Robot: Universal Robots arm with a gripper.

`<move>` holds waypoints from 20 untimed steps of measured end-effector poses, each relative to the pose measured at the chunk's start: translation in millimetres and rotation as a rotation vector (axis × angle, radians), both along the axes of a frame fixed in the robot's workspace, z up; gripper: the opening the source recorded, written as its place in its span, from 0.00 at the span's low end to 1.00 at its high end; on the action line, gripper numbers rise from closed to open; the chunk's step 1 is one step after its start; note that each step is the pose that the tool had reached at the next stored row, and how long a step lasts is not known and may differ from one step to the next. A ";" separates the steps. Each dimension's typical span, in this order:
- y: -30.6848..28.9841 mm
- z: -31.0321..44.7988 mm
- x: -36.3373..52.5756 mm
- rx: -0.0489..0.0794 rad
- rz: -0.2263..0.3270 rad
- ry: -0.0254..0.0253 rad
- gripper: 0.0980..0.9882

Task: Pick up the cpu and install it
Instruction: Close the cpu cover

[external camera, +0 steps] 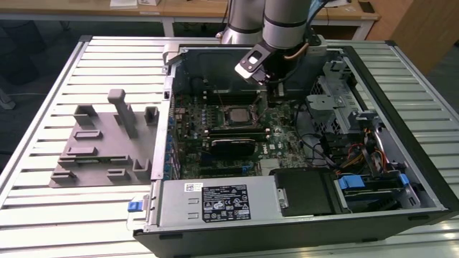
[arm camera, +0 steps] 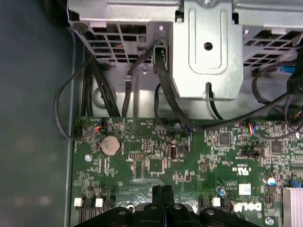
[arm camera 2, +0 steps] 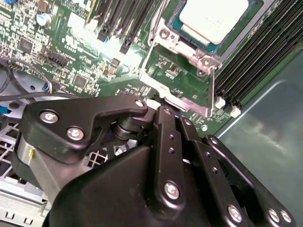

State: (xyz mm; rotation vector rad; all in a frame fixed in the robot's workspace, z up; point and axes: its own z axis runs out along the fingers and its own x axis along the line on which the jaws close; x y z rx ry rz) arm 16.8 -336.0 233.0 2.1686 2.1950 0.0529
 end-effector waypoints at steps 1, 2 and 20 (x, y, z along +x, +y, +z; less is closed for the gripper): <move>0.0 0.0 -1.5 0.000 0.000 0.0000 0.01; 0.0 0.0 -3.2 0.000 0.000 0.0000 0.01; 0.0 -0.1 -29.8 0.000 0.000 -0.0001 0.01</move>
